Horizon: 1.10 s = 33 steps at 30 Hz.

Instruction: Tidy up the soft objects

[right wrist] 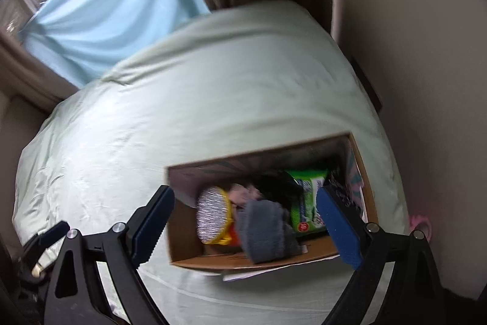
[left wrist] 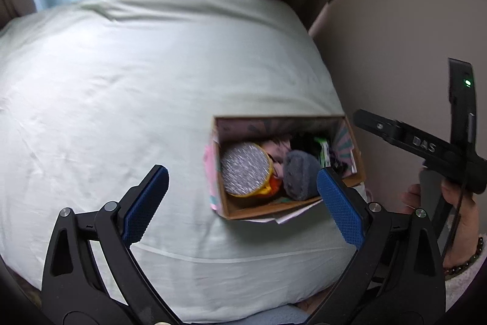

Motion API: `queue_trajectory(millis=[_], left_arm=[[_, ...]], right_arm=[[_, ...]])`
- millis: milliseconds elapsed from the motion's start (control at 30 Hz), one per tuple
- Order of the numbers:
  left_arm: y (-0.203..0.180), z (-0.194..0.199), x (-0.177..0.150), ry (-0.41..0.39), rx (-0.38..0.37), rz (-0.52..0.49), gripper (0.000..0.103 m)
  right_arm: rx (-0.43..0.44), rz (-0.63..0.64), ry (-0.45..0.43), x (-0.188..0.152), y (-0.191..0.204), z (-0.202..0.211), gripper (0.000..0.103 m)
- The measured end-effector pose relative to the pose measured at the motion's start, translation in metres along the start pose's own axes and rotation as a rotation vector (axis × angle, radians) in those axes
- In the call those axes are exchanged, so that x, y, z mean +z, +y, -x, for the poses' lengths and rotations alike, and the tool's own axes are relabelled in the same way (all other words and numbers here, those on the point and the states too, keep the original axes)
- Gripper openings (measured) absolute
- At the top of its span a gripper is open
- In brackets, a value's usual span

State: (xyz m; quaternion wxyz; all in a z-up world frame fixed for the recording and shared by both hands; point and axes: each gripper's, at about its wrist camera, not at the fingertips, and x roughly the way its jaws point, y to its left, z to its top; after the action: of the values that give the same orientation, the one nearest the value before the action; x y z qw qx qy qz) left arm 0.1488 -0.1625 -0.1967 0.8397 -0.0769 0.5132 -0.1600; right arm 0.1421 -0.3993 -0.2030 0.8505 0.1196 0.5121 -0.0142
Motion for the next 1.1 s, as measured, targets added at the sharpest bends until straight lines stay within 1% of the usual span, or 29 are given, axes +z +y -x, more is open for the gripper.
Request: queue_trajectory(millis=[167,233,300,333,467,567,667,733,767,833,1100], left_arm=[[0.021,0.070,0.011,-0.132,0.052,-0.007,0.098],[0.027,0.098,0.015,-0.188,0.084,-0.018,0.098],[0.034,0.127,0.019,-0.247,0.116,-0.026,0.098],[0.038,0.142,0.020,-0.279,0.129,-0.031,0.098],[0.048,0.186,0.025,-0.363,0.172,-0.053,0.098],[0.055,0.212,0.022,-0.418,0.199,-0.057,0.098],[0.062,0.228,0.016,-0.455,0.204,-0.052,0.098],[0.066,0.236,0.010,-0.477,0.221,-0.054,0.098],[0.067,0.237,0.005,-0.489,0.231,-0.055,0.098],[0.069,0.241,-0.001,-0.498,0.238,-0.057,0.098],[0.073,0.255,-0.011,-0.531,0.242,-0.067,0.098]], right_arm=[[0.012,0.100,-0.125,0.008,0.052,0.066,0.094],[0.021,0.132,-0.174,0.009,0.071,0.089,0.102],[0.022,0.168,-0.227,0.008,0.097,0.115,0.102],[0.024,0.181,-0.245,0.007,0.106,0.125,0.102],[0.051,0.202,-0.283,-0.001,0.139,0.153,0.102],[0.069,0.221,-0.317,-0.013,0.161,0.172,0.102],[0.060,0.258,-0.347,-0.025,0.179,0.185,0.102],[0.052,0.270,-0.369,-0.032,0.186,0.190,0.102],[0.042,0.269,-0.392,-0.037,0.188,0.194,0.102],[0.015,0.272,-0.409,-0.042,0.190,0.196,0.102],[-0.013,0.252,-0.423,-0.050,0.194,0.202,0.102]])
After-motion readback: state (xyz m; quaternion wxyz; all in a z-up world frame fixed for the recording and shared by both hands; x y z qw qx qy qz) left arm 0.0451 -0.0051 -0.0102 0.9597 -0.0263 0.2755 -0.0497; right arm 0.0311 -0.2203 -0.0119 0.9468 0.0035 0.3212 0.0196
